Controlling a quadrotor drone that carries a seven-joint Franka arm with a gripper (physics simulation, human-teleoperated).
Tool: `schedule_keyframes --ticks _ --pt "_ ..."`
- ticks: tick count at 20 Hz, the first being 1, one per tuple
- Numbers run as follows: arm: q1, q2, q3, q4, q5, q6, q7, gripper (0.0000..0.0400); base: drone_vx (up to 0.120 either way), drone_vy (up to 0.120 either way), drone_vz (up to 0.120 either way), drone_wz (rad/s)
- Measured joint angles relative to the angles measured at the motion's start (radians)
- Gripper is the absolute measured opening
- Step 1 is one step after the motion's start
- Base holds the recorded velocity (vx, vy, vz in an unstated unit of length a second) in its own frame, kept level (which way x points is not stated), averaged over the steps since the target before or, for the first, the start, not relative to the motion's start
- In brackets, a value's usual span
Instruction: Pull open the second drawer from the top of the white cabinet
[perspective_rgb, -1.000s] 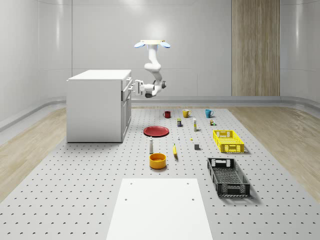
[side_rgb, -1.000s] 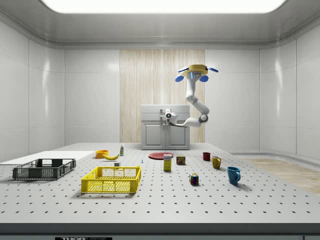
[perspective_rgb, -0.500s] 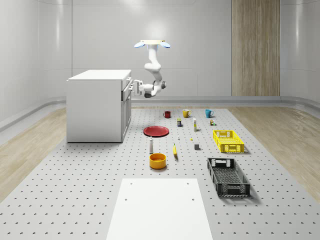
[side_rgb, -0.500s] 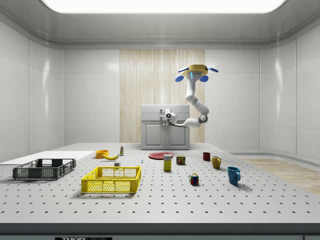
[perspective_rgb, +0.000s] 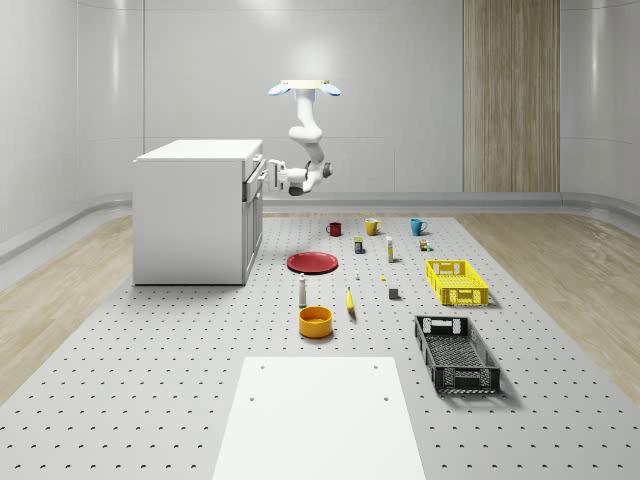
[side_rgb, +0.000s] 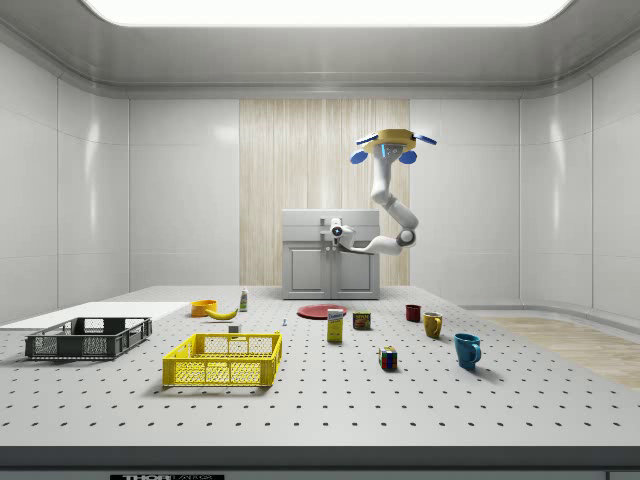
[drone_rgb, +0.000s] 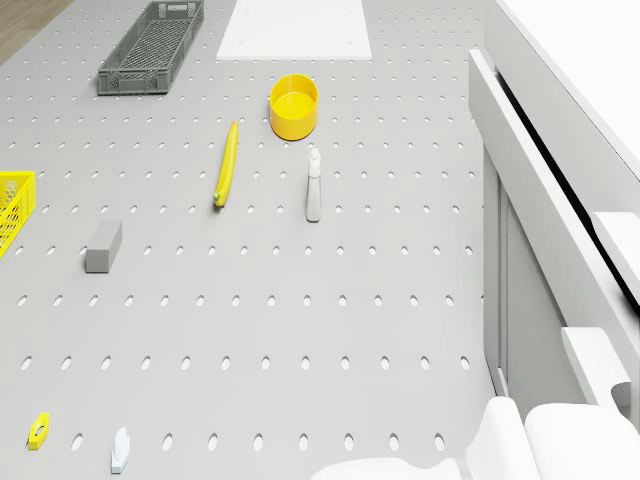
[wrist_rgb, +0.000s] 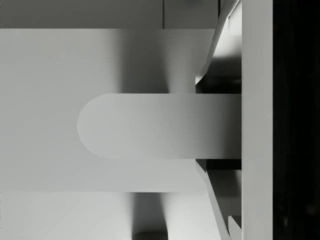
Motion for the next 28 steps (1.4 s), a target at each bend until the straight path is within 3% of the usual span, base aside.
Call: schedule_keyframes --ticks 11,12,28 --pt "-0.018 -0.022 -0.035 -0.010 -0.045 -0.031 0.025 0.0111 0.000 0.000 0.000 0.000" --pt "-0.018 -0.026 -0.036 -0.008 -0.055 -0.030 0.049 0.0126 0.000 0.000 0.000 0.000" --pt "-0.040 -0.062 -0.122 -0.023 -0.140 -0.087 0.043 0.0106 0.000 0.000 0.000 0.000"
